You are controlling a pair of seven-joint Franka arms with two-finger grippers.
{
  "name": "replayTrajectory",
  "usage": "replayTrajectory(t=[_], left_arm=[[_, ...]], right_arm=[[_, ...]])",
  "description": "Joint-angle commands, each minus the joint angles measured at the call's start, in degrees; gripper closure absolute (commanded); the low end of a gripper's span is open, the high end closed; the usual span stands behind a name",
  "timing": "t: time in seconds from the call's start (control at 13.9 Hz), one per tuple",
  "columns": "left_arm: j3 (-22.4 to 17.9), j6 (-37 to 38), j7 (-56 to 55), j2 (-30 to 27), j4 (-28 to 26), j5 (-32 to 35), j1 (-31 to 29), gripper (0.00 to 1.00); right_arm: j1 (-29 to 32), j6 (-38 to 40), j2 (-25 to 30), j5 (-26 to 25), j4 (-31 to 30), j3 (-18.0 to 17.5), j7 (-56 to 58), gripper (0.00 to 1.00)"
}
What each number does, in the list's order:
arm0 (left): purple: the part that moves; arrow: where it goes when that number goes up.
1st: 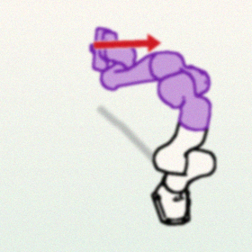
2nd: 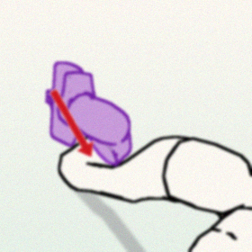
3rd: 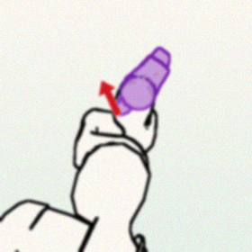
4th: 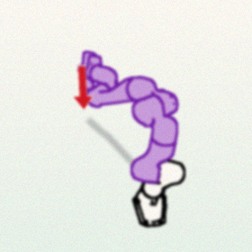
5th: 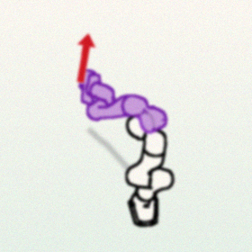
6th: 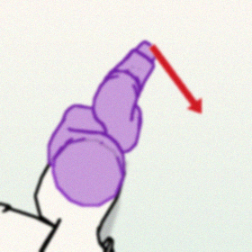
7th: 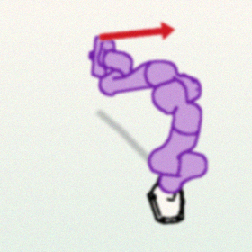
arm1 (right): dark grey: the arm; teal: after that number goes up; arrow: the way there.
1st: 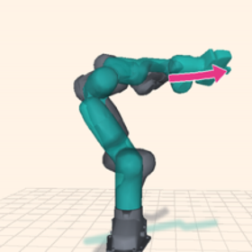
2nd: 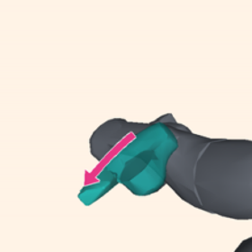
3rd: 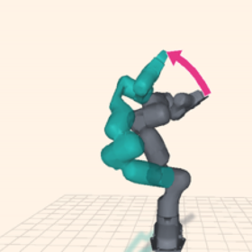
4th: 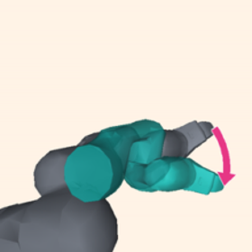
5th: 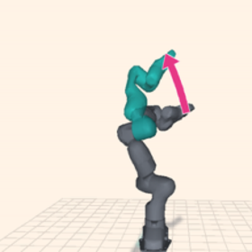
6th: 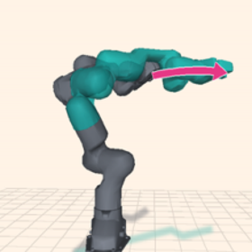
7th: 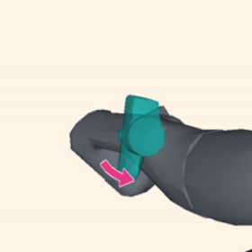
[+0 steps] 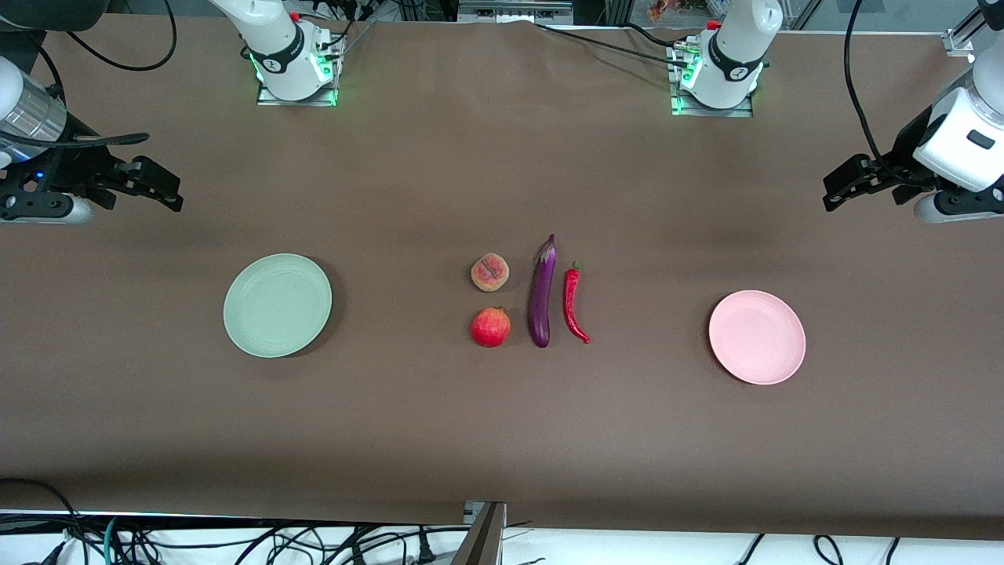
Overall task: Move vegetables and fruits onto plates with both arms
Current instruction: 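Reach the left gripper toward the red chili pepper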
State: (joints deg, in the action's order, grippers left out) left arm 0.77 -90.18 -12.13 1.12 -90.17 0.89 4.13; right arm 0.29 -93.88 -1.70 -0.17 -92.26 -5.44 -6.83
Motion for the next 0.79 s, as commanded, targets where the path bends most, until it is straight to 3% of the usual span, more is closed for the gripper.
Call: replayTrajectory(t=[0.0, 0.72], left_arm=[[0.2, -0.44, 0.36, -0.59, -0.8, -1.25, -0.18, 0.0], [0.46, 0.88, 0.97, 2.83, -1.41, -1.42, 0.61, 0.0]], right_arm=[[0.5, 0.19, -0.24, -0.62, 1.03, -0.63, -0.46, 0.0], [0.5, 0.19, -0.24, -0.71, 1.03, -0.63, -0.46, 0.0]])
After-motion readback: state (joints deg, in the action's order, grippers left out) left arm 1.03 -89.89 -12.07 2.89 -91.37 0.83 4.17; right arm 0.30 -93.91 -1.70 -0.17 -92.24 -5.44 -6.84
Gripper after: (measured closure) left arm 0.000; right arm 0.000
